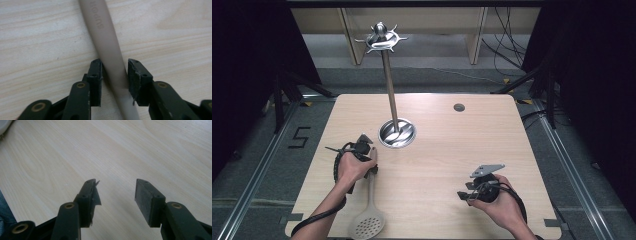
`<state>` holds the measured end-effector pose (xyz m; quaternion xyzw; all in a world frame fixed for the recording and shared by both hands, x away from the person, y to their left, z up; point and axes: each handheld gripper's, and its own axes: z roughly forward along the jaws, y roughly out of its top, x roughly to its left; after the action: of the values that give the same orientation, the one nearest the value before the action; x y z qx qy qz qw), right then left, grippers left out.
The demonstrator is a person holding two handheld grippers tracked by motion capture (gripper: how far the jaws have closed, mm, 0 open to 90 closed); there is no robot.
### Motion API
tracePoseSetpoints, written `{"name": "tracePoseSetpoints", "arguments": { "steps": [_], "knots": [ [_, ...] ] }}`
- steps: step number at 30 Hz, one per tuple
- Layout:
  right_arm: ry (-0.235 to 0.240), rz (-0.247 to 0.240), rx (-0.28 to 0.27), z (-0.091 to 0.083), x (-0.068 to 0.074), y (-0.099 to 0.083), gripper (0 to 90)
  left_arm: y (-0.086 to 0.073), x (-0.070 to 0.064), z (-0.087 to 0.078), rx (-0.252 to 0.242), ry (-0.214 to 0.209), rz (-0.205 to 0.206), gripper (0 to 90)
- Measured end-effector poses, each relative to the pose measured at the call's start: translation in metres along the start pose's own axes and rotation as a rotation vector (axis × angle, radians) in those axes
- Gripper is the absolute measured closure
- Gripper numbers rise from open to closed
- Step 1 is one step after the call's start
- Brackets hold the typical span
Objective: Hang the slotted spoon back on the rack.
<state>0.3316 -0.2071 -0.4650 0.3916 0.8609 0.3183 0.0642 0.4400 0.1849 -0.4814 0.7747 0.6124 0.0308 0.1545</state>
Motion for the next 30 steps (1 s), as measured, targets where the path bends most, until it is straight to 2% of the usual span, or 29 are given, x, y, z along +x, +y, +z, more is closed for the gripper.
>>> {"name": "tracePoseSetpoints", "arguments": {
  "steps": [2, 4, 5, 6, 7, 9, 10, 11, 12, 14, 18, 19, 20, 24, 25, 26, 28, 30],
  "knots": [
    [0.002, 0.0, -0.001, 0.0, 0.0, 0.0, 52.1, -0.002, -0.003, 0.001, -0.008, -0.015, -0.013, 68.7],
    [0.002, 0.0, -0.001, 0.0, 0.0, 0.0, 52.1, -0.002, -0.003, 0.0, -0.002, -0.02, 0.0, 70.7],
    [0.002, 0.0, -0.001, 0.0, 0.0, 0.0, 52.1, -0.002, -0.002, 0.001, -0.014, -0.026, 0.024, 70.7],
    [0.003, 0.0, -0.001, 0.0, 0.0, 0.0, 52.1, -0.003, -0.002, 0.0, -0.006, -0.03, 0.054, 72.0],
    [0.003, 0.0, -0.001, 0.0, 0.0, 0.0, 52.1, -0.004, -0.002, 0.0, -0.016, -0.028, 0.059, 72.1],
    [0.004, -0.002, -0.003, 0.0, 0.0, -0.001, 52.1, -0.006, -0.003, -0.002, -0.032, -0.041, 0.054, 72.2],
    [0.004, -0.002, -0.003, 0.0, 0.0, -0.001, 52.1, -0.007, -0.005, -0.004, -0.049, -0.051, 0.038, 72.2],
    [0.005, -0.001, -0.002, 0.0, 0.0, -0.001, 52.0, -0.008, -0.004, -0.006, -0.049, -0.051, 0.054, 72.2],
    [0.006, 0.002, 0.0, 0.0, 0.001, 0.0, 52.0, -0.009, -0.005, -0.009, -0.066, -0.056, 0.051, 72.2],
    [0.008, 0.0, -0.001, 0.0, 0.001, 0.0, 52.0, -0.01, -0.005, -0.013, -0.093, -0.059, 0.076, 72.2],
    [0.009, 0.002, -0.006, -0.001, 0.002, 0.0, 52.1, -0.016, -0.005, -0.024, -0.144, -0.074, 0.054, 72.3],
    [0.007, -0.003, -0.011, -0.001, 0.002, 0.0, 52.1, -0.016, -0.005, -0.024, -0.144, -0.074, 0.054, 72.3],
    [0.007, -0.001, -0.011, -0.001, 0.002, 0.0, 52.1, -0.019, -0.005, -0.029, -0.169, -0.08, 0.057, 72.3],
    [0.001, -0.019, -0.024, -0.001, 0.001, 0.0, 52.1, -0.028, -0.003, -0.043, -0.234, -0.112, 0.091, 72.3],
    [0.0, -0.022, -0.026, -0.001, 0.0, 0.0, 52.1, -0.029, -0.001, -0.047, -0.237, -0.113, 0.127, 72.3],
    [-0.003, -0.026, -0.044, 0.0, 0.0, -0.001, 52.1, -0.031, -0.001, -0.05, -0.26, -0.118, 0.13, 72.4],
    [0.006, -0.014, -0.027, -0.002, 0.001, 0.0, 52.1, -0.035, -0.001, -0.057, -0.291, -0.121, 0.143, 72.3],
    [0.0, -0.034, -0.035, -0.001, 0.0, 0.0, 52.1, -0.038, -0.001, -0.062, -0.31, -0.136, 0.161, 72.3]
  ]
}}
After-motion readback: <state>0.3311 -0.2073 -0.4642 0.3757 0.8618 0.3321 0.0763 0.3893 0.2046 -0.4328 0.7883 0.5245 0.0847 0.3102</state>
